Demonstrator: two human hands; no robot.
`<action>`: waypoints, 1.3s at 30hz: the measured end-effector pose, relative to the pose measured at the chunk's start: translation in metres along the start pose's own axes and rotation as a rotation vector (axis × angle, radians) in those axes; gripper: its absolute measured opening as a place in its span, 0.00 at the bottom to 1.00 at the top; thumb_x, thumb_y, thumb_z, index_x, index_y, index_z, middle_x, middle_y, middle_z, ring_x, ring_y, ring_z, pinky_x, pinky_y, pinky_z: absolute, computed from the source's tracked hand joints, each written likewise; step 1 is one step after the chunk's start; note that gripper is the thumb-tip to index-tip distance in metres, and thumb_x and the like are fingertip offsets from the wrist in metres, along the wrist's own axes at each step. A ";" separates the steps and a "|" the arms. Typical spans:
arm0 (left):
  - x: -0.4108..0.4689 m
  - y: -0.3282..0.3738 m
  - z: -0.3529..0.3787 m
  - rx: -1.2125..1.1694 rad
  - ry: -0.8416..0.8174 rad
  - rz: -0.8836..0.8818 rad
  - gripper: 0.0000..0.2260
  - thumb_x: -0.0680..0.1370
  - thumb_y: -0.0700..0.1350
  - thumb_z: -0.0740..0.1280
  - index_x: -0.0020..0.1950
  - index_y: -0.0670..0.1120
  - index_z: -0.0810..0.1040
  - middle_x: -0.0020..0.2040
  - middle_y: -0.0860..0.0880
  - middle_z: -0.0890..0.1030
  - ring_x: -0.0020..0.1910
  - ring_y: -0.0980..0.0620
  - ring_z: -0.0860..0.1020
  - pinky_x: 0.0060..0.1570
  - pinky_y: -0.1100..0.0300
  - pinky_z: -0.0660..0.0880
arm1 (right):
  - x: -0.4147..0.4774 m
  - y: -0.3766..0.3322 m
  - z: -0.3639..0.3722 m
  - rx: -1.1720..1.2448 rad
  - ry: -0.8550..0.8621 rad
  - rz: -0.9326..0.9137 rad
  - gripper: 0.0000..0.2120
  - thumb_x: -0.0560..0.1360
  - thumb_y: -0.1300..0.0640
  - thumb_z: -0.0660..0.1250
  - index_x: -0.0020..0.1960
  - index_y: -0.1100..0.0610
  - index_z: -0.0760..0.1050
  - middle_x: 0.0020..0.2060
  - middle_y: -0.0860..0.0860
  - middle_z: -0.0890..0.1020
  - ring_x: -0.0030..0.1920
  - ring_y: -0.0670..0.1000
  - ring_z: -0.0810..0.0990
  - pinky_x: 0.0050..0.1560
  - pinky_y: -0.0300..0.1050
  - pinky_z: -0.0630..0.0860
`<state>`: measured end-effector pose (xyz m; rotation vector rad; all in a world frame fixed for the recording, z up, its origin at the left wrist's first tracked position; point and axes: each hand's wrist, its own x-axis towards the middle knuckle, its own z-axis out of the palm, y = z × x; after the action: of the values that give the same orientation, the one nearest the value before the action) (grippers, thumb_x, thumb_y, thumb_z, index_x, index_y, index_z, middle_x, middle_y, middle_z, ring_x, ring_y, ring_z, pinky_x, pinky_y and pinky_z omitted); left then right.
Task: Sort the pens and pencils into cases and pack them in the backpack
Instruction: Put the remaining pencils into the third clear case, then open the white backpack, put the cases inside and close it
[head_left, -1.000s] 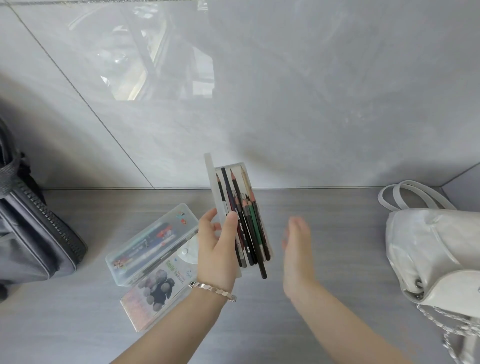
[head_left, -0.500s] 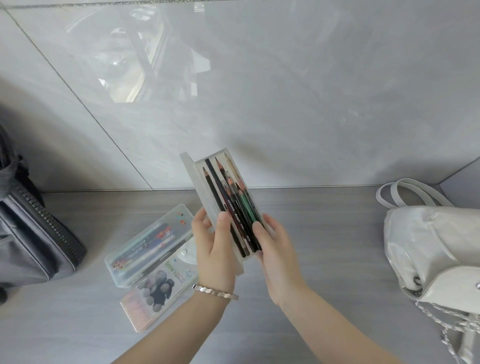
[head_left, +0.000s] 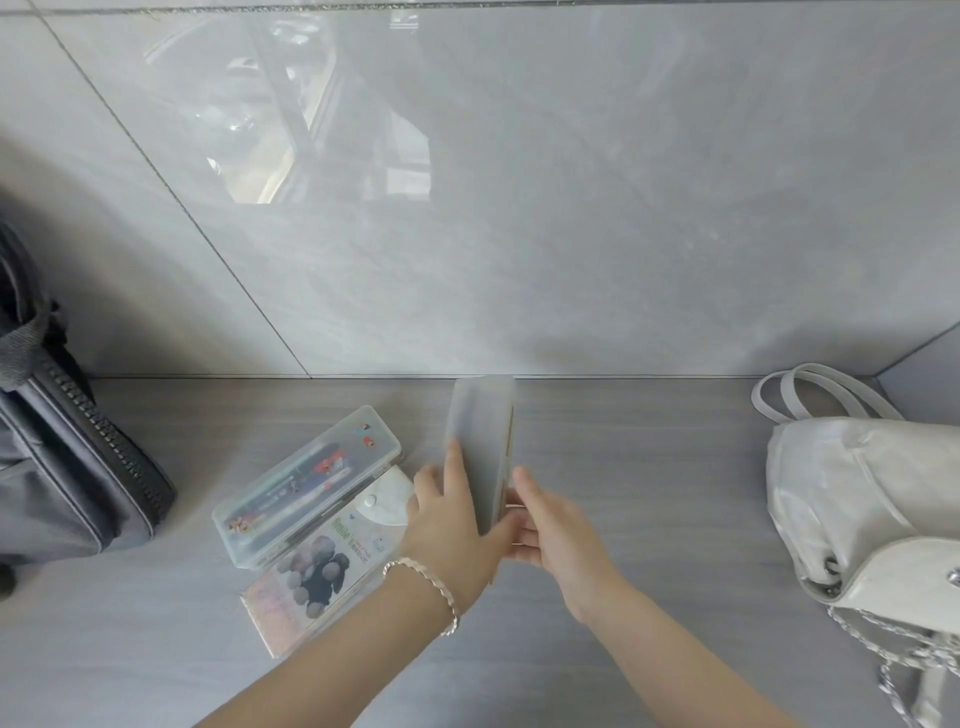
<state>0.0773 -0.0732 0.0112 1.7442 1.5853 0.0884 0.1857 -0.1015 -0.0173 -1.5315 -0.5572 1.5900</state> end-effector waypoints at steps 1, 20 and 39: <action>-0.002 -0.004 0.004 0.130 -0.005 0.019 0.41 0.75 0.58 0.63 0.76 0.50 0.38 0.74 0.46 0.52 0.72 0.46 0.58 0.66 0.57 0.64 | 0.000 0.000 0.000 -0.020 0.004 -0.015 0.20 0.78 0.48 0.59 0.46 0.64 0.80 0.39 0.57 0.83 0.38 0.52 0.81 0.41 0.41 0.79; 0.034 -0.098 -0.042 0.269 0.078 -0.258 0.37 0.71 0.46 0.67 0.75 0.51 0.50 0.72 0.48 0.62 0.68 0.40 0.62 0.66 0.49 0.66 | 0.033 0.016 0.010 -0.635 -0.065 -0.044 0.12 0.78 0.58 0.59 0.36 0.49 0.69 0.37 0.49 0.80 0.41 0.50 0.78 0.51 0.45 0.74; 0.029 0.110 0.051 0.791 -0.359 0.585 0.19 0.80 0.51 0.54 0.71 0.50 0.63 0.67 0.50 0.70 0.65 0.46 0.72 0.63 0.55 0.69 | -0.076 -0.050 -0.199 -1.279 0.383 -0.194 0.11 0.76 0.54 0.62 0.57 0.50 0.74 0.52 0.47 0.79 0.53 0.51 0.77 0.54 0.44 0.71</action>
<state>0.2014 -0.0652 0.0247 2.6026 0.8380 -0.6122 0.3826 -0.1812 0.0359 -2.4719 -1.6010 0.6575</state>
